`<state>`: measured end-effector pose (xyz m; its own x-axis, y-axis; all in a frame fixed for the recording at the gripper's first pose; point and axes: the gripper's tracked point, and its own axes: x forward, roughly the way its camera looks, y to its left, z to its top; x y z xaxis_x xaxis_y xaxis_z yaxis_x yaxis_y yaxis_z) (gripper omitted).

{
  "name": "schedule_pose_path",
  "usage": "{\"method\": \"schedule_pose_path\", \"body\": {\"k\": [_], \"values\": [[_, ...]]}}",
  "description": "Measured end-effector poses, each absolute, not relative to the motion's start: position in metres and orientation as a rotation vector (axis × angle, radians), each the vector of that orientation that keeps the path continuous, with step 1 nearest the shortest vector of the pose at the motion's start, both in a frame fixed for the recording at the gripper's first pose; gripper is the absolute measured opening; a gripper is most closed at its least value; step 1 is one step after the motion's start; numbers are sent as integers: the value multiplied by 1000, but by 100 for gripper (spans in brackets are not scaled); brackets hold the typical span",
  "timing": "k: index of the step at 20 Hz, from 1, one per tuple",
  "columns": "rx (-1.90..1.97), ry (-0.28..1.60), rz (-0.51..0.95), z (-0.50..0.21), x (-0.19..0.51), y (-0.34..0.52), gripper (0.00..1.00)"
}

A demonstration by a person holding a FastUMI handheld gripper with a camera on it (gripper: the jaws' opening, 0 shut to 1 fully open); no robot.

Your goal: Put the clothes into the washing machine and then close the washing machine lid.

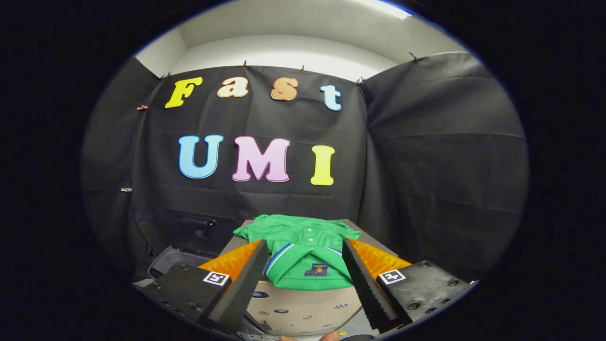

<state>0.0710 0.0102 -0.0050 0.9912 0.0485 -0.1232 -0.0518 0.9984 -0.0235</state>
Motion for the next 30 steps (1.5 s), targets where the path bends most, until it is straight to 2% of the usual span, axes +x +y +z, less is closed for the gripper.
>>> {"method": "schedule_pose_path", "body": {"k": [6,10,14,23,26,27,30], "values": [[-20,274,82,-10,145,8,98],[6,443,112,-39,187,13,99],[-4,581,69,-74,227,4,99],[-48,811,-13,-146,269,-1,99],[-40,817,-30,-145,273,-3,98],[-49,807,-34,-147,274,-4,94],[-86,794,-11,-145,272,-6,38]]}}
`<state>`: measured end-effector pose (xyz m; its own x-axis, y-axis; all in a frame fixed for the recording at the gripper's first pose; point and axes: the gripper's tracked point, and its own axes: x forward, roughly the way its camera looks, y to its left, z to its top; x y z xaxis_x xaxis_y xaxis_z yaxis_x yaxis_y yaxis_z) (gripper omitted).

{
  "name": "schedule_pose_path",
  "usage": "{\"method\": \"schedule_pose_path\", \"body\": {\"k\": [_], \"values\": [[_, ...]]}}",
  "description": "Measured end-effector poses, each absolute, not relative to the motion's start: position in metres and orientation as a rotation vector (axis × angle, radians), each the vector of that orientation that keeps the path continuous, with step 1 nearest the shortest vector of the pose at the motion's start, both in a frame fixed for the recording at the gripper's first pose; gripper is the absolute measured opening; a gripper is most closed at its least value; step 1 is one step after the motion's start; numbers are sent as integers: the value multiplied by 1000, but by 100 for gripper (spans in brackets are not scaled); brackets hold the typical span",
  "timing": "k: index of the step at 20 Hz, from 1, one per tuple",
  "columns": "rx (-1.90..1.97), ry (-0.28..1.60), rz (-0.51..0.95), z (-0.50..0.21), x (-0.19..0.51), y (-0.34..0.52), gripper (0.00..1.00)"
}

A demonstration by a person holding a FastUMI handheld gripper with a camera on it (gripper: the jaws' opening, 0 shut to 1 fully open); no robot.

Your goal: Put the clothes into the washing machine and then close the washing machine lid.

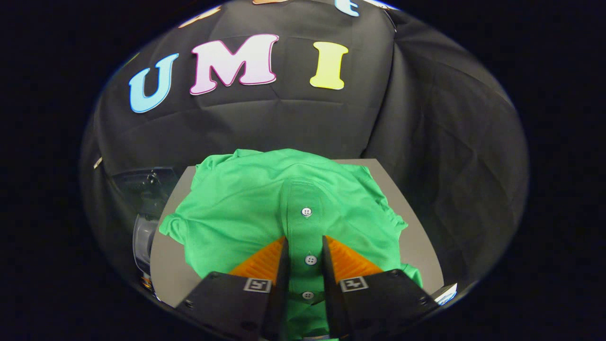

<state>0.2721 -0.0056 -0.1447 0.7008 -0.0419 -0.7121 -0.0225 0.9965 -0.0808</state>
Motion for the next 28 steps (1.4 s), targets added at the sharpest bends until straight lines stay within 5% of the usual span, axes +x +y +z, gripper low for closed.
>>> {"method": "schedule_pose_path", "body": {"k": [3,18,28], "values": [[-14,822,-8,-139,270,-7,12],[72,656,36,29,277,27,12],[56,550,130,101,261,123,11]]}}
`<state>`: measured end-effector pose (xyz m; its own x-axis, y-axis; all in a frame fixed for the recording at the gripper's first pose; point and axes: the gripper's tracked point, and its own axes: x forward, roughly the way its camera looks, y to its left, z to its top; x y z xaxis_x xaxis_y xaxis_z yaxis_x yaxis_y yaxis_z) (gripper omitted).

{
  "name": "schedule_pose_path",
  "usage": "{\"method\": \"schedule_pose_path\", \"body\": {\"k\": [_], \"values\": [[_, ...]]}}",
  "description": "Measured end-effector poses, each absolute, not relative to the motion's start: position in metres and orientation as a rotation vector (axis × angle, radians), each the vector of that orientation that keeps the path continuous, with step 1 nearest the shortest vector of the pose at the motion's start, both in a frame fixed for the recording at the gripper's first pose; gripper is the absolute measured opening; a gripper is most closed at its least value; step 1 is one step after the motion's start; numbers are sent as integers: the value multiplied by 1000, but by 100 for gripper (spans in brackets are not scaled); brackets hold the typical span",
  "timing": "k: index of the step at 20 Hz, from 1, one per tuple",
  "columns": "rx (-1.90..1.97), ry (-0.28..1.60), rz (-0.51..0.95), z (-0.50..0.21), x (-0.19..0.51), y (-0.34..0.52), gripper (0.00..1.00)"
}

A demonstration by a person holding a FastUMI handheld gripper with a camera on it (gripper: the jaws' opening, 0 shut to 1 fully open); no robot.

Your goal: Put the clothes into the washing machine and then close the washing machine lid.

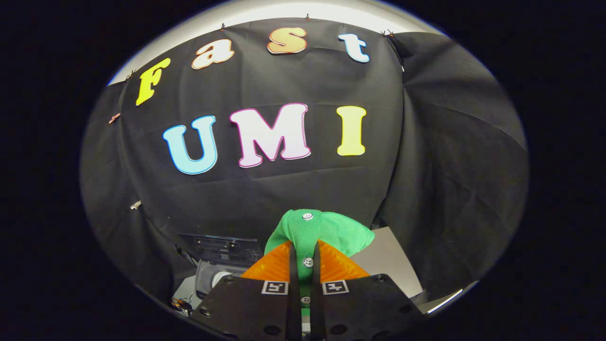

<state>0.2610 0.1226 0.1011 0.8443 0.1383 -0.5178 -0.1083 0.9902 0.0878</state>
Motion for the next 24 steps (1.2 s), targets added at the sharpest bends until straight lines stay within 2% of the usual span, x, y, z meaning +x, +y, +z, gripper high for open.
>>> {"method": "schedule_pose_path", "body": {"k": [14,19,24], "values": [[64,591,369,82,221,335,11],[60,635,397,36,219,373,11],[47,723,399,-46,220,390,11]]}}
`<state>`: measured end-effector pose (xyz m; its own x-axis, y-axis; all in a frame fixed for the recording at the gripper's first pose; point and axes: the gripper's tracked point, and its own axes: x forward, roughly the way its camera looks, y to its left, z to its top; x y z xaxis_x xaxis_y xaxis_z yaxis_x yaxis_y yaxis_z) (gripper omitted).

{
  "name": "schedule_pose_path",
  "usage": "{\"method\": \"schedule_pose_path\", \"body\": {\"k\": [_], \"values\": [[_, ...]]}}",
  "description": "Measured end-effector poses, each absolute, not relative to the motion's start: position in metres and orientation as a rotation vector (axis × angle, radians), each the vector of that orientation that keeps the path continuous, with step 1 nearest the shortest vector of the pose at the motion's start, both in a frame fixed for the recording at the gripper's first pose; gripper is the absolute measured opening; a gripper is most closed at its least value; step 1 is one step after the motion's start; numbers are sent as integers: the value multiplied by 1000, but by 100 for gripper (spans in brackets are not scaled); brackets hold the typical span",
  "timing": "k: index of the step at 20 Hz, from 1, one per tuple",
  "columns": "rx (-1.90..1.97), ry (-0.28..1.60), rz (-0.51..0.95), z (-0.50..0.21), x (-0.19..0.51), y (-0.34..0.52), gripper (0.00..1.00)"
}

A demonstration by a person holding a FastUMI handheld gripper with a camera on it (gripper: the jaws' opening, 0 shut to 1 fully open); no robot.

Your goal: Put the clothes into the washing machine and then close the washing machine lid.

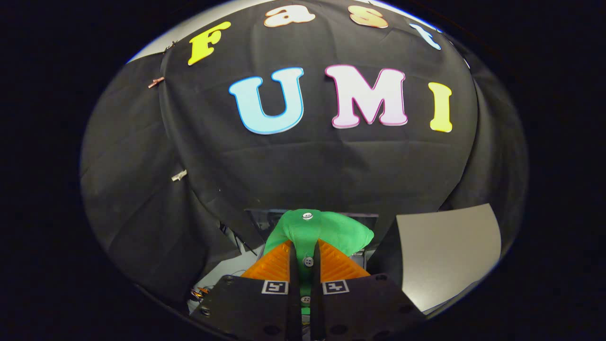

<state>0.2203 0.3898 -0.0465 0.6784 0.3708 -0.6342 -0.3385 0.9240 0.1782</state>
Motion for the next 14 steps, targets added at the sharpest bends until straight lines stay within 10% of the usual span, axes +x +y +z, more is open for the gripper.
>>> {"method": "schedule_pose_path", "body": {"k": [14], "values": [[-13,866,296,-261,204,383,12]]}}
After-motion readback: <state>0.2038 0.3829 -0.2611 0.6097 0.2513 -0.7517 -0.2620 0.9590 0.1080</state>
